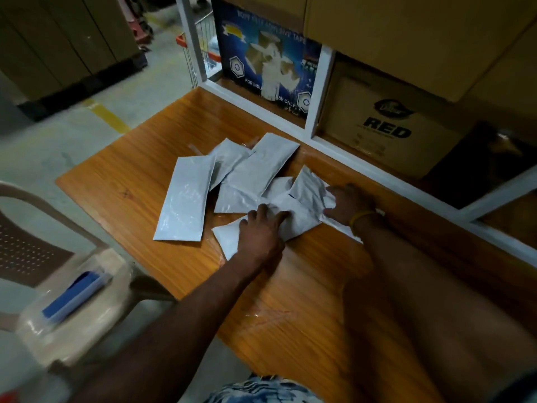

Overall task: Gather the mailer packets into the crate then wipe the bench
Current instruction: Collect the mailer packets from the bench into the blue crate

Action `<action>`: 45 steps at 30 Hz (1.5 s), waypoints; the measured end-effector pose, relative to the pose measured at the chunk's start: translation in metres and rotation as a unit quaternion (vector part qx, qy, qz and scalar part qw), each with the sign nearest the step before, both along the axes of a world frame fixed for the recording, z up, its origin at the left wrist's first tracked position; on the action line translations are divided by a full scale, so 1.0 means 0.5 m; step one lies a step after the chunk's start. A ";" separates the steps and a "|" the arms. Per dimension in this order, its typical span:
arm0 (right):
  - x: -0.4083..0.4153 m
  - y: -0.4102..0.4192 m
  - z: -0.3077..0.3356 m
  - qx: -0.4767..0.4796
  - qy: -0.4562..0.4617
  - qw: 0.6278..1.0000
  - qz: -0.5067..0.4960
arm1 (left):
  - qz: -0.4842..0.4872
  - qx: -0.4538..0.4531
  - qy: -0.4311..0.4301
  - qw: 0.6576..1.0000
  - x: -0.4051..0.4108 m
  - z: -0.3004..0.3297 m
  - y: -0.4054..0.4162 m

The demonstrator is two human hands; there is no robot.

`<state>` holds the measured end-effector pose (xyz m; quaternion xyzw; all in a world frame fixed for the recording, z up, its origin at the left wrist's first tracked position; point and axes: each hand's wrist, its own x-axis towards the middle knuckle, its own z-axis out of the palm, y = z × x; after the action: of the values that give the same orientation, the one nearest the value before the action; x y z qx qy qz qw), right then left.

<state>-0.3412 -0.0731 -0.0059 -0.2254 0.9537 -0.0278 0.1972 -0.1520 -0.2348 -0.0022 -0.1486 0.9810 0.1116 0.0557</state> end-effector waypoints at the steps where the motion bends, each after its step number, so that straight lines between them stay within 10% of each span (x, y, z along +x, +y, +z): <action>1: 0.011 0.003 -0.002 0.001 0.020 1.000 -0.014 | 0.011 -0.008 0.006 1.000 0.000 0.002 0.002; 17: 0.119 0.031 -0.004 -0.053 0.052 0.994 -0.075 | 0.006 -0.006 0.004 1.000 -0.010 -0.004 -0.007; 30: 0.190 0.028 0.103 -0.360 0.177 0.893 -0.205 | 0.063 0.144 0.175 0.972 0.022 0.075 -0.020; 45: 0.477 0.041 0.148 -0.286 0.191 0.906 -0.246 | 0.055 0.178 0.233 0.954 0.221 0.136 0.071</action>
<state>-0.1028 -0.0524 0.0680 -0.0313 0.9495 -0.3033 -0.0743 -0.0417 -0.1993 0.0659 -0.1601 0.9212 0.3187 -0.1556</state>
